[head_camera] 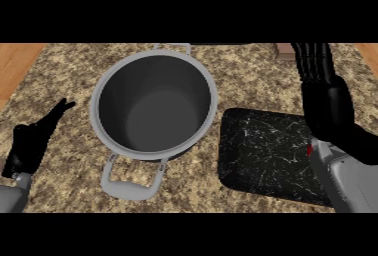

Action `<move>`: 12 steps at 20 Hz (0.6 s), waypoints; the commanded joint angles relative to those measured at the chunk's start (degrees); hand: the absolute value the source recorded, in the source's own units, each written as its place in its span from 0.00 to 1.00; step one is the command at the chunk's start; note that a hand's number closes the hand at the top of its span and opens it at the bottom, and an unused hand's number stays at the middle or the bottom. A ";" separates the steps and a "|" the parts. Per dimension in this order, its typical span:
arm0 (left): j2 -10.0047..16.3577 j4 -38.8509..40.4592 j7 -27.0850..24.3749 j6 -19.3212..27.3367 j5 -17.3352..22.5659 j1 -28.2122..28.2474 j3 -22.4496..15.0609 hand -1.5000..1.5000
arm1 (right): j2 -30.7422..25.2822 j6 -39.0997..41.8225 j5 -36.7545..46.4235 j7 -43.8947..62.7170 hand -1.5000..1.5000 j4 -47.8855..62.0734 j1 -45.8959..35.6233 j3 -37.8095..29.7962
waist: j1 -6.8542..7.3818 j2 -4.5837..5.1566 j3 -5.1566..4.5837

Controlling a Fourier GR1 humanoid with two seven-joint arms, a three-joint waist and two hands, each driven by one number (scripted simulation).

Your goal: Pick the tomato from the tray and place it in the pot

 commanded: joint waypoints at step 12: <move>-0.87 -6.86 -0.73 5.28 1.01 10.14 3.75 0.50 | -23.84 -2.96 10.39 -9.07 0.00 11.14 33.40 -14.04 | -3.50 0.74 -2.15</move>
